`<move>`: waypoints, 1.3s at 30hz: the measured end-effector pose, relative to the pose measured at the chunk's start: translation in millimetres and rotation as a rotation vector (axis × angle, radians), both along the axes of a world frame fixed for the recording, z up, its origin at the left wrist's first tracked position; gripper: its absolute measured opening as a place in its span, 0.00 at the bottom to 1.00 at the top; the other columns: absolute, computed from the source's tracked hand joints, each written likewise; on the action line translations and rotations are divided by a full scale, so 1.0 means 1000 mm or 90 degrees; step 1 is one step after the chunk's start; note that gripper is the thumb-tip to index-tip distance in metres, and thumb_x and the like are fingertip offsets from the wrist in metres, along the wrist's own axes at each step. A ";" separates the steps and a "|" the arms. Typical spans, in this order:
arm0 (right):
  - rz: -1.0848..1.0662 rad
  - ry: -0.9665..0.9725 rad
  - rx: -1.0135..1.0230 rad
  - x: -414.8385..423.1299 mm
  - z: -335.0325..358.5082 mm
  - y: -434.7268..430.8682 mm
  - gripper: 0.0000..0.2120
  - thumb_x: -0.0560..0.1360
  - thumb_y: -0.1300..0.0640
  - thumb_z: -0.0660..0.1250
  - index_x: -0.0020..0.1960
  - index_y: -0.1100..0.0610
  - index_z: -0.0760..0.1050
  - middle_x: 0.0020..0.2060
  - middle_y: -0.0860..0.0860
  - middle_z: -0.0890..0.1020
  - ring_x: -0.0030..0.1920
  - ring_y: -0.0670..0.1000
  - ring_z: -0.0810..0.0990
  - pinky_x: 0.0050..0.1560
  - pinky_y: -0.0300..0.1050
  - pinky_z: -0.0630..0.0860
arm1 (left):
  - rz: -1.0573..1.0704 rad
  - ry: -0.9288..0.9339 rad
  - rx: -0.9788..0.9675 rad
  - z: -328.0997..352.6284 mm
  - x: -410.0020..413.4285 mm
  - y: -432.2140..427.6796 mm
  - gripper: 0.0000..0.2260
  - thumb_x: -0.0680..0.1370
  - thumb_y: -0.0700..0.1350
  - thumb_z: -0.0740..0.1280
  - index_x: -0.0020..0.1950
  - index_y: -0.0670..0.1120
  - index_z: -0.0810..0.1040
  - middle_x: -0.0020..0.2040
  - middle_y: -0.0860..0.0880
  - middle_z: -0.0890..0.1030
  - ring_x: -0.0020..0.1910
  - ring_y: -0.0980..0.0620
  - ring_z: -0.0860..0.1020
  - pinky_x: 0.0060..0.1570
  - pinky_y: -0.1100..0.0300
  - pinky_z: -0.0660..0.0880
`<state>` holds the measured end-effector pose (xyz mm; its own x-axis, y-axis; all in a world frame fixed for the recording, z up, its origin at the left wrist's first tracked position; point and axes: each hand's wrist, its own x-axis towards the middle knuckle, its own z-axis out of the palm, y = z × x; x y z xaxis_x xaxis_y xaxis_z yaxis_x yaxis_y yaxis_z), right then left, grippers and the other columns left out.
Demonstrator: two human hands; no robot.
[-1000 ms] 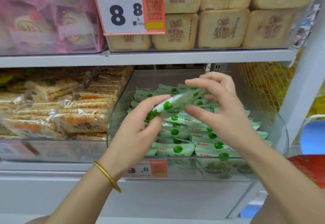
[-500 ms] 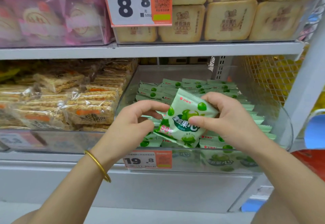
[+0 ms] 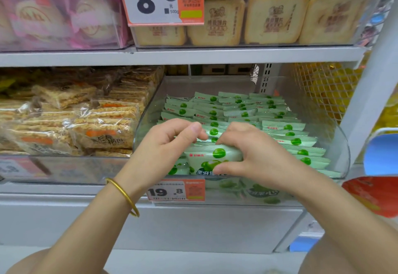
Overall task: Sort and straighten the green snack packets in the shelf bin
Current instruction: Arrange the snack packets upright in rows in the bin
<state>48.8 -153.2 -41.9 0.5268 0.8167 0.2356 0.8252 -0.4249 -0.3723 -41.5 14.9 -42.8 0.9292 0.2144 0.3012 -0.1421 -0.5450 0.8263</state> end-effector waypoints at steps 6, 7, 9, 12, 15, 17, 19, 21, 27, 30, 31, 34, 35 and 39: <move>-0.005 -0.033 -0.017 0.004 0.000 -0.006 0.13 0.69 0.42 0.70 0.46 0.51 0.82 0.38 0.44 0.72 0.45 0.48 0.68 0.47 0.47 0.68 | 0.014 0.035 0.144 -0.008 0.004 0.002 0.06 0.73 0.47 0.70 0.35 0.53 0.81 0.51 0.60 0.78 0.53 0.66 0.72 0.52 0.75 0.65; -0.005 -0.052 -0.046 0.002 -0.002 -0.004 0.14 0.70 0.41 0.69 0.46 0.50 0.82 0.39 0.45 0.72 0.45 0.48 0.67 0.45 0.46 0.66 | 0.006 0.053 0.181 -0.010 0.004 0.002 0.07 0.72 0.49 0.71 0.34 0.55 0.80 0.52 0.62 0.77 0.56 0.65 0.69 0.55 0.76 0.61; -0.008 -0.067 -0.084 0.000 -0.001 -0.003 0.15 0.70 0.39 0.68 0.49 0.48 0.82 0.40 0.45 0.72 0.45 0.47 0.66 0.43 0.44 0.62 | -0.001 0.070 0.225 -0.012 0.005 0.002 0.07 0.72 0.51 0.71 0.33 0.58 0.79 0.53 0.64 0.75 0.59 0.65 0.65 0.57 0.77 0.56; -0.015 -0.048 -0.051 0.002 0.003 -0.007 0.12 0.70 0.40 0.69 0.48 0.45 0.82 0.39 0.45 0.71 0.45 0.45 0.66 0.43 0.42 0.59 | 0.004 0.050 0.255 -0.013 0.006 0.004 0.06 0.70 0.52 0.72 0.34 0.56 0.79 0.54 0.64 0.73 0.59 0.64 0.63 0.57 0.79 0.54; 0.005 -0.055 -0.076 0.001 0.000 -0.006 0.09 0.73 0.43 0.68 0.44 0.46 0.82 0.36 0.43 0.69 0.44 0.44 0.63 0.43 0.41 0.57 | -0.017 0.066 0.336 -0.017 0.008 0.005 0.09 0.69 0.58 0.72 0.33 0.56 0.78 0.54 0.66 0.70 0.57 0.61 0.62 0.60 0.71 0.56; 0.026 -0.061 -0.115 0.001 -0.001 -0.006 0.09 0.74 0.43 0.66 0.45 0.46 0.82 0.35 0.42 0.68 0.43 0.44 0.62 0.43 0.42 0.56 | -0.024 0.092 0.348 -0.018 0.008 0.004 0.08 0.70 0.55 0.72 0.32 0.56 0.78 0.55 0.65 0.70 0.57 0.61 0.61 0.60 0.66 0.57; 0.028 -0.045 -0.103 0.005 0.000 -0.007 0.09 0.74 0.44 0.66 0.44 0.47 0.82 0.36 0.43 0.70 0.43 0.44 0.63 0.45 0.43 0.61 | 0.000 0.077 0.303 -0.016 0.007 0.005 0.08 0.70 0.52 0.72 0.32 0.55 0.78 0.54 0.66 0.70 0.57 0.62 0.62 0.58 0.70 0.57; 0.007 0.007 -0.022 0.011 0.004 -0.007 0.07 0.72 0.46 0.68 0.42 0.47 0.82 0.36 0.44 0.72 0.45 0.45 0.67 0.49 0.47 0.68 | 0.034 0.047 0.269 -0.012 0.007 0.008 0.05 0.70 0.51 0.71 0.35 0.55 0.79 0.54 0.65 0.72 0.56 0.62 0.62 0.56 0.75 0.56; 0.013 -0.031 -0.057 0.012 0.005 0.007 0.04 0.70 0.46 0.71 0.43 0.45 0.80 0.36 0.43 0.71 0.45 0.44 0.67 0.46 0.44 0.67 | -0.012 0.106 0.331 -0.015 0.008 0.006 0.08 0.72 0.53 0.71 0.49 0.63 0.78 0.61 0.62 0.68 0.65 0.60 0.58 0.68 0.56 0.56; 0.007 -0.073 -0.100 0.011 0.001 0.011 0.07 0.71 0.44 0.70 0.47 0.45 0.77 0.35 0.41 0.68 0.44 0.43 0.64 0.43 0.40 0.60 | -0.014 0.135 0.337 -0.015 0.009 0.007 0.11 0.72 0.55 0.70 0.54 0.63 0.77 0.66 0.61 0.65 0.67 0.62 0.54 0.71 0.54 0.54; 0.007 -0.080 -0.101 0.012 0.000 0.012 0.07 0.72 0.44 0.69 0.47 0.45 0.77 0.35 0.41 0.67 0.44 0.43 0.63 0.43 0.39 0.59 | -0.013 0.142 0.338 -0.014 0.010 0.008 0.12 0.72 0.55 0.70 0.55 0.63 0.77 0.67 0.61 0.65 0.67 0.63 0.53 0.71 0.55 0.53; 0.020 -0.088 -0.092 0.013 -0.003 0.012 0.04 0.73 0.47 0.69 0.44 0.46 0.77 0.36 0.41 0.67 0.45 0.44 0.63 0.44 0.39 0.59 | -0.019 0.153 0.336 -0.013 0.011 0.008 0.13 0.72 0.56 0.70 0.56 0.64 0.76 0.67 0.62 0.63 0.67 0.63 0.53 0.70 0.56 0.52; 0.023 -0.083 -0.080 0.013 -0.004 0.012 0.03 0.73 0.48 0.69 0.42 0.46 0.76 0.37 0.41 0.67 0.45 0.44 0.63 0.44 0.40 0.59 | -0.022 0.152 0.330 -0.013 0.012 0.009 0.13 0.71 0.56 0.70 0.55 0.65 0.76 0.67 0.62 0.63 0.67 0.64 0.53 0.70 0.57 0.52; 0.032 0.004 0.029 0.015 -0.004 0.011 0.07 0.73 0.54 0.69 0.38 0.47 0.73 0.39 0.43 0.71 0.45 0.45 0.68 0.48 0.43 0.68 | -0.032 0.164 0.330 -0.014 0.013 0.011 0.17 0.70 0.56 0.72 0.56 0.65 0.73 0.64 0.64 0.62 0.64 0.65 0.52 0.69 0.59 0.52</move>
